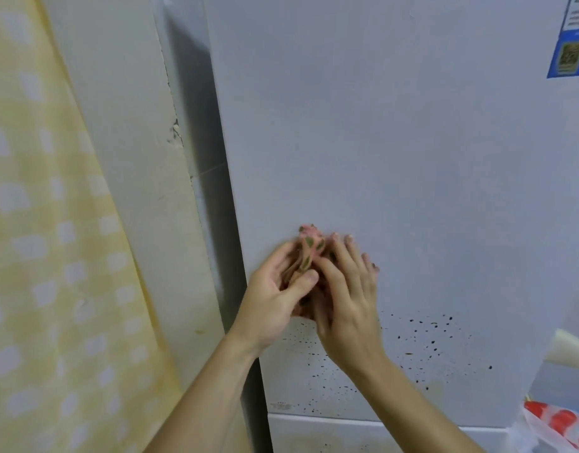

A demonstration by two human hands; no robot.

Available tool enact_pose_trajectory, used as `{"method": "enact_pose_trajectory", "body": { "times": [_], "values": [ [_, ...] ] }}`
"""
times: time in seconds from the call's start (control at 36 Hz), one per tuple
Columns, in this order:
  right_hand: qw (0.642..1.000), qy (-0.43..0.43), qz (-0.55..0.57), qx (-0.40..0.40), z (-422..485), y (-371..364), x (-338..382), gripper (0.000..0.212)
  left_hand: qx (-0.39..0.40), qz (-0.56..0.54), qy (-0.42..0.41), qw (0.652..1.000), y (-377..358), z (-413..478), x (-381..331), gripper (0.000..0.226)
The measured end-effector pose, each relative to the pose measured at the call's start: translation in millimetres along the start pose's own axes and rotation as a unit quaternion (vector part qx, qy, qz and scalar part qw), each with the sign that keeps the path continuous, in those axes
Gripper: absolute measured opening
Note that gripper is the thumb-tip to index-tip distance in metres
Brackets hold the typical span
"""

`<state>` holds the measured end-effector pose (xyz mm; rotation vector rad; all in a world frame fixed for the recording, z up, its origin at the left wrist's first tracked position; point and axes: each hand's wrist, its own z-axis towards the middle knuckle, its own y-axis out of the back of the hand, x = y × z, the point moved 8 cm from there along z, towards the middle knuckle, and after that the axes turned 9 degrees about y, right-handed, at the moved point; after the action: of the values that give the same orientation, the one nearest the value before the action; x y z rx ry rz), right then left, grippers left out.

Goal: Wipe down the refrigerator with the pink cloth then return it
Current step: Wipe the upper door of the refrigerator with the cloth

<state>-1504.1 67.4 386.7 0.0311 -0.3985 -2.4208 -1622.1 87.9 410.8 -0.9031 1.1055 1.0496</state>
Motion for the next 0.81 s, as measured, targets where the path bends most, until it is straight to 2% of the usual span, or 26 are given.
{"method": "enact_pose_trajectory", "body": {
  "times": [0.06, 0.11, 0.17, 0.19, 0.31, 0.36, 0.42, 0.5, 0.58, 0.64, 0.69, 0.75, 0.81],
  "values": [
    [0.998, 0.014, -0.050, -0.047, 3.1, 14.2, 9.8, 0.041, 0.011, -0.018, 0.008, 1.000, -1.2, -0.3, -3.8, 0.039],
    [0.988, 0.054, -0.110, -0.091, 6.1, 29.4, 23.4, 0.048, 0.055, -0.082, 0.010, 0.995, -4.9, -0.9, -10.2, 0.033],
    [0.977, 0.089, -0.165, -0.104, 6.5, 36.3, 34.2, 0.058, 0.116, -0.143, 0.012, 0.983, -12.2, -4.2, -17.3, 0.028],
    [0.973, 0.094, -0.186, -0.097, 6.4, 34.9, 34.9, 0.062, 0.117, -0.133, 0.010, 0.984, -12.0, -3.1, -17.0, 0.028],
    [0.969, 0.080, -0.232, 0.000, 3.2, 7.4, 14.1, 0.060, -0.009, -0.031, -0.002, 0.999, 6.2, 6.4, -9.0, 0.043],
    [0.968, 0.080, -0.236, 0.015, -0.8, 0.7, 8.3, 0.059, -0.021, -0.044, 0.001, 0.999, 9.7, 6.1, -5.2, 0.044],
    [0.973, 0.074, -0.218, -0.004, -5.7, 4.9, 11.9, 0.057, -0.017, -0.075, 0.005, 0.997, 12.9, 3.9, -1.9, 0.036],
    [0.991, 0.060, -0.109, -0.047, -11.1, 25.6, 23.0, 0.049, 0.023, -0.104, 0.016, 0.994, 12.1, 0.1, -2.7, 0.027],
    [0.992, -0.028, 0.102, -0.064, -7.2, 50.3, 18.1, 0.048, 0.053, -0.083, 0.034, 0.995, 11.0, -0.3, -3.4, 0.030],
    [0.971, -0.103, 0.214, -0.036, -0.6, 55.7, 11.1, 0.059, 0.060, -0.074, 0.044, 0.995, 11.9, -0.1, -5.5, 0.033],
    [0.941, -0.174, 0.287, 0.035, 4.4, 49.6, 2.2, 0.082, 0.060, -0.076, 0.054, 0.994, 15.6, 1.9, -6.1, 0.037],
    [0.893, -0.246, 0.353, 0.129, 3.5, 38.4, -8.3, 0.103, 0.069, -0.071, 0.060, 0.993, 17.4, 2.7, -7.9, 0.037],
    [0.845, -0.287, 0.396, 0.216, -0.6, 28.9, -14.1, 0.105, 0.084, -0.063, 0.074, 0.992, 16.6, 2.6, -8.4, 0.038]
  ]
}}
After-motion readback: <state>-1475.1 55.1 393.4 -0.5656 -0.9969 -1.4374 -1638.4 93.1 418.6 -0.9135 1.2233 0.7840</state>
